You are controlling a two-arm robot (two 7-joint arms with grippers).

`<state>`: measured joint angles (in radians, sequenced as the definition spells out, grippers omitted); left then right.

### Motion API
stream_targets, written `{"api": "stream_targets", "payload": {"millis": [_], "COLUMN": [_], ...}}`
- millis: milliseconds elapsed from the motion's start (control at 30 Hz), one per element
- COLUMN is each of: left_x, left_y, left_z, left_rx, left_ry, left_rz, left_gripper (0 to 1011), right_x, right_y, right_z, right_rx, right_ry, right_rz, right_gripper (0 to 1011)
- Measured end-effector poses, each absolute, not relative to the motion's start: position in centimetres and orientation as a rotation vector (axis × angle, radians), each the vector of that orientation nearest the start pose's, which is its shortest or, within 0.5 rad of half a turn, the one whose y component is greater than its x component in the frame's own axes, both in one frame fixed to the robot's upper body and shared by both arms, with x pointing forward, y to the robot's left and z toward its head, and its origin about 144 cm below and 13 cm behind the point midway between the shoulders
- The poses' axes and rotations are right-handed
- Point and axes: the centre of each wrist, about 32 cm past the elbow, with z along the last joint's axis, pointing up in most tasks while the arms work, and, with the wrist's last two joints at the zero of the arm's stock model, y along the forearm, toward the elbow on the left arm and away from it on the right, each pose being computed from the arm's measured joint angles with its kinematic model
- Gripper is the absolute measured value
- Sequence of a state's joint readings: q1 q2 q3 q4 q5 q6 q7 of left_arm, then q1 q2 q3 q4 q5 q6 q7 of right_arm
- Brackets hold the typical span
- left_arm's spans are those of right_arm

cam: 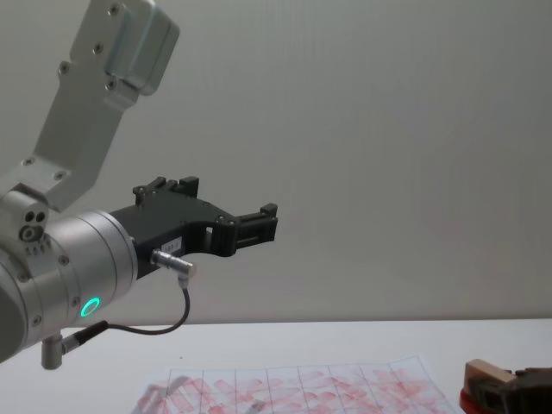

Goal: Use the one hand to pick up the stamp and affix it onto the A4 paper.

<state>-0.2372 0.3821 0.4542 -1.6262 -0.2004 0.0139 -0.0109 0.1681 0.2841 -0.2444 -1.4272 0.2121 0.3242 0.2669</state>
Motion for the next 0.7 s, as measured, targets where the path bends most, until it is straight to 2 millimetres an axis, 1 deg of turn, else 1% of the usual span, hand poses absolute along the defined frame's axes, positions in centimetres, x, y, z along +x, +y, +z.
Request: {"api": "stream_targets", "payload": {"millis": [33,100,167,367,700], "left_x": [49.2,49.2,49.2,49.2,49.2], "left_y": [19.8,19.8,19.8,19.8,19.8], "left_z": [120.4,120.4,120.4,120.4,120.4], "left_rx": [0.061,0.061,0.061,0.061,0.061], "left_ry": [-0.268,-0.268,-0.268,-0.268,-0.268], "left_rz": [1.124,1.124,1.124,1.124,1.124], "left_gripper": [1001,1001,1001,1001,1001], "right_x": [49.9,50.0,50.0,50.1,51.1], "right_y": [-24.9,-24.9,-24.9,-24.8,-24.3], "right_z": [114.3,114.3,114.3,114.4,115.5], "right_rx": [-0.34,-0.341,-0.341,-0.337,-0.288], "right_ry": [0.209,0.209,0.209,0.203,0.142], "right_rz": [-1.113,-1.112,-1.112,-1.11,-1.065], "right_gripper": [335,253,222,219,219]}}
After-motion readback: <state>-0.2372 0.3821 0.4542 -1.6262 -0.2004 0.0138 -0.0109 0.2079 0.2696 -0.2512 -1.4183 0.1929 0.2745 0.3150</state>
